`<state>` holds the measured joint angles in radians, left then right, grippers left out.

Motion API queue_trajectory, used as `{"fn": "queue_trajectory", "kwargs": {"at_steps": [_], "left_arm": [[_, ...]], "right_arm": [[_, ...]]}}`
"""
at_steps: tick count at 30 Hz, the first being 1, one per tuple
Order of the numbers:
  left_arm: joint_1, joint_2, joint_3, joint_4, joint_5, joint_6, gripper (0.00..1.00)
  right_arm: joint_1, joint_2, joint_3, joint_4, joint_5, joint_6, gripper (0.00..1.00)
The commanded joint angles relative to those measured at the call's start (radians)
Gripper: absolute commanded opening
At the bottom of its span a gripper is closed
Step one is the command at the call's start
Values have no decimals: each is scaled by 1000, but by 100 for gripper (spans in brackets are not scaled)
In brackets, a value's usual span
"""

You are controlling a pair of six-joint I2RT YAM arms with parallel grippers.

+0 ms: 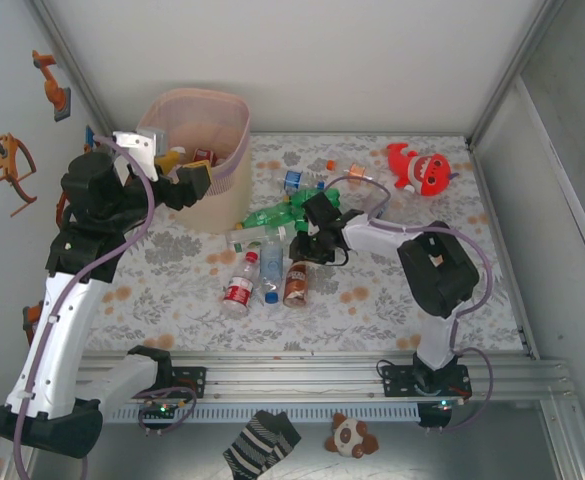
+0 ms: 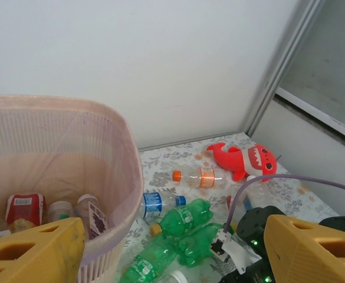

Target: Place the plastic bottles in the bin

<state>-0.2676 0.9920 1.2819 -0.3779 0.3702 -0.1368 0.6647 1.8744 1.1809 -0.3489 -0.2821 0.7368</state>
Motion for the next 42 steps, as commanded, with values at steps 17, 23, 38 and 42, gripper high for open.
{"fn": "queue_trajectory", "kwargs": {"at_steps": [17,23,38,42], "left_arm": [[-20,20,-49,223,245,-69,78],[-59,39,-44,253,307,-47,78],[-245,76,-34,309,391,57,80],[-295,93,-29,318,438,82,81]], "right_arm": [[7,-496,-69,16,240,-187,32],[7,-659,-67,17,282,-272,31],[7,-981,-51,140,182,-502,30],[7,-1027,-66,201,96,-551,30]]}}
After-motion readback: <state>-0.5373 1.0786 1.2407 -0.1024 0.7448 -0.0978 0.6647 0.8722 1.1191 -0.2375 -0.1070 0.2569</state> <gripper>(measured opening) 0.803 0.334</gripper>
